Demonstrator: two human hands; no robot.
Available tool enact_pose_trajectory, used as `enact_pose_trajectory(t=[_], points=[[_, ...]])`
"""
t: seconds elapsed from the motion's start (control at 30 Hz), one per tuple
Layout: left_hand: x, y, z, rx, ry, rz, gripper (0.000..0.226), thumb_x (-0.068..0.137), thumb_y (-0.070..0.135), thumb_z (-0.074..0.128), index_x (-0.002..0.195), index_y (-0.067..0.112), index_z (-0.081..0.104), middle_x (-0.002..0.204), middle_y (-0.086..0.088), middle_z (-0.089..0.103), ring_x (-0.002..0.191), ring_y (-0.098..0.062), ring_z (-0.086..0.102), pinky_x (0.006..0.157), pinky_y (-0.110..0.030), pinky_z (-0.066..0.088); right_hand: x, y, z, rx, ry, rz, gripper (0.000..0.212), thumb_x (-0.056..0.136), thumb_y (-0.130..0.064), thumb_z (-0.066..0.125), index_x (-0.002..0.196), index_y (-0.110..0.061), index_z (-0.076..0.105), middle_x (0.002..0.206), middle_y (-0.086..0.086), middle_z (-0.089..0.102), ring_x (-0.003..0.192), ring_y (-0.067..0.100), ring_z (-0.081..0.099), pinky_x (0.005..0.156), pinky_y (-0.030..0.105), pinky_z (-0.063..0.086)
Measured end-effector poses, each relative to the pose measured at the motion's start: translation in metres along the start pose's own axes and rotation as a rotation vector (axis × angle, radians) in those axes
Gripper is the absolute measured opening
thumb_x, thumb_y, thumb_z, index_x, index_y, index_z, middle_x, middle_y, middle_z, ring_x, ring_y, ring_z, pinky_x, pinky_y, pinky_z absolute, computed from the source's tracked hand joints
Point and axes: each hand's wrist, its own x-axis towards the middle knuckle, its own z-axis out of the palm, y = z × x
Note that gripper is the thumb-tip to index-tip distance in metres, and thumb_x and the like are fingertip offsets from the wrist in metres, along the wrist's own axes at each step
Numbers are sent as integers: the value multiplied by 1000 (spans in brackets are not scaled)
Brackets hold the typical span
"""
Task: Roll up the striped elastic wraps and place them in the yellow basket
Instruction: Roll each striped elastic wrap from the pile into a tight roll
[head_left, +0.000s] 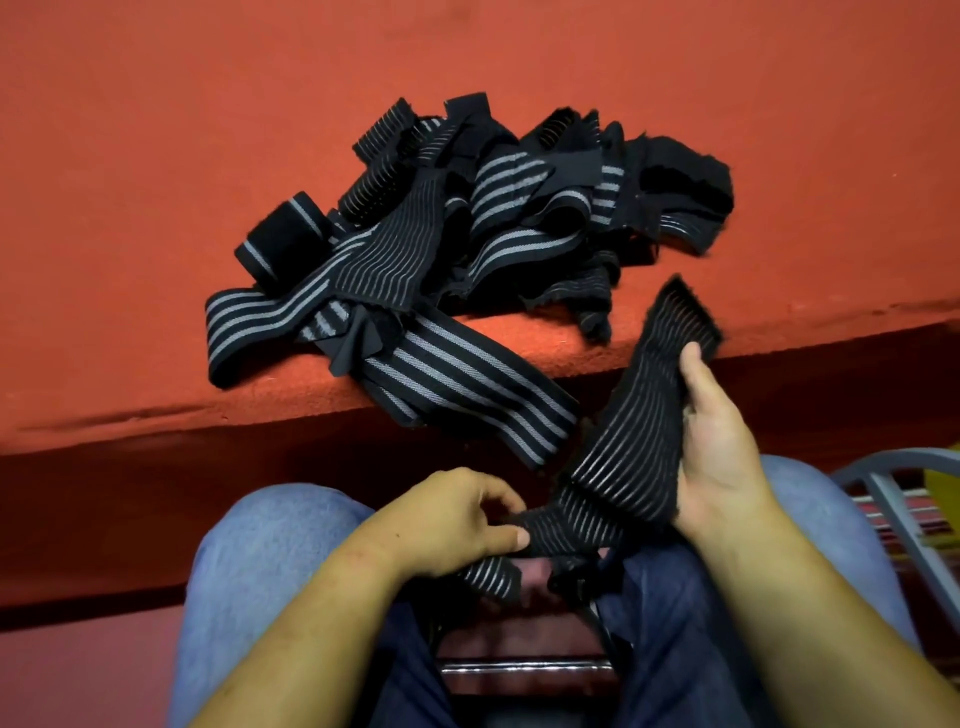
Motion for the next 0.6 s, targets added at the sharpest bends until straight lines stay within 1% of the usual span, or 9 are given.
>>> enact_pose_trajectory(t=[0.07, 0.1, 0.2, 0.27, 0.33, 0.4, 0.47, 0.53, 0.6], points=[[-1, 1, -4, -146, 21, 40, 25, 93, 40, 75, 117, 30, 72, 46, 17, 53, 41, 2, 44, 48, -12, 31, 0, 2, 2, -16, 9, -18, 64, 96, -55, 61, 141, -10, 54, 100, 7, 68, 85, 23, 71, 74, 40, 62], [-2, 1, -6, -236, 20, 54, 23, 94, 39, 74, 116, 30, 72, 46, 14, 49, 41, -1, 38, 47, -16, 31, -1, 2, 4, -27, 5, -35, 64, 98, -53, 61, 143, -9, 55, 104, 8, 70, 91, 24, 72, 80, 43, 62], [-5, 0, -10, -397, -12, 75, 17, 95, 42, 73, 111, 36, 74, 49, 11, 41, 45, -6, 33, 44, -26, 30, -2, 4, 7, -64, 9, -93, 43, 103, -46, 56, 133, -16, 65, 108, 7, 74, 100, 24, 73, 90, 46, 60], [-5, 0, -10, -381, -18, 78, 28, 96, 41, 73, 124, 40, 68, 48, 11, 40, 44, -8, 32, 43, -28, 29, -2, 3, 7, -50, 14, -57, 53, 100, -50, 58, 140, -14, 61, 115, 9, 73, 105, 26, 72, 94, 49, 59], [-5, 0, -8, -320, -9, 72, 51, 96, 38, 73, 143, 45, 54, 48, 8, 39, 44, -11, 31, 44, -27, 28, -2, 1, 6, -20, 22, -14, 63, 98, -55, 60, 143, -10, 58, 112, 9, 71, 101, 26, 73, 87, 46, 61], [-5, 5, -3, -289, 11, 81, 68, 96, 37, 73, 153, 51, 38, 49, 6, 41, 45, -12, 33, 47, -25, 31, -3, -2, 6, -9, 7, 27, 52, 101, -55, 55, 120, -9, 68, 94, 7, 73, 83, 22, 74, 73, 38, 64], [-4, 11, 2, -293, 41, 115, 74, 95, 35, 74, 152, 57, 32, 50, 6, 43, 45, -10, 37, 49, -22, 37, -8, -4, 10, 5, -31, 67, 53, 103, -55, 49, 89, -11, 76, 78, 4, 71, 67, 18, 73, 62, 32, 63], [-2, 16, 6, -305, 44, 152, 71, 95, 35, 74, 149, 58, 35, 50, 7, 47, 44, -6, 40, 50, -18, 39, -12, -6, 13, 3, -65, 100, 61, 104, -56, 46, 73, -13, 77, 70, 3, 70, 60, 16, 71, 58, 29, 62], [1, 18, 10, -286, 8, 185, 54, 95, 37, 75, 143, 49, 53, 51, 9, 49, 45, -4, 40, 51, -20, 36, -15, -10, 16, 4, -89, 133, 66, 103, -58, 43, 68, -14, 77, 66, 2, 70, 57, 15, 71, 55, 27, 61]])
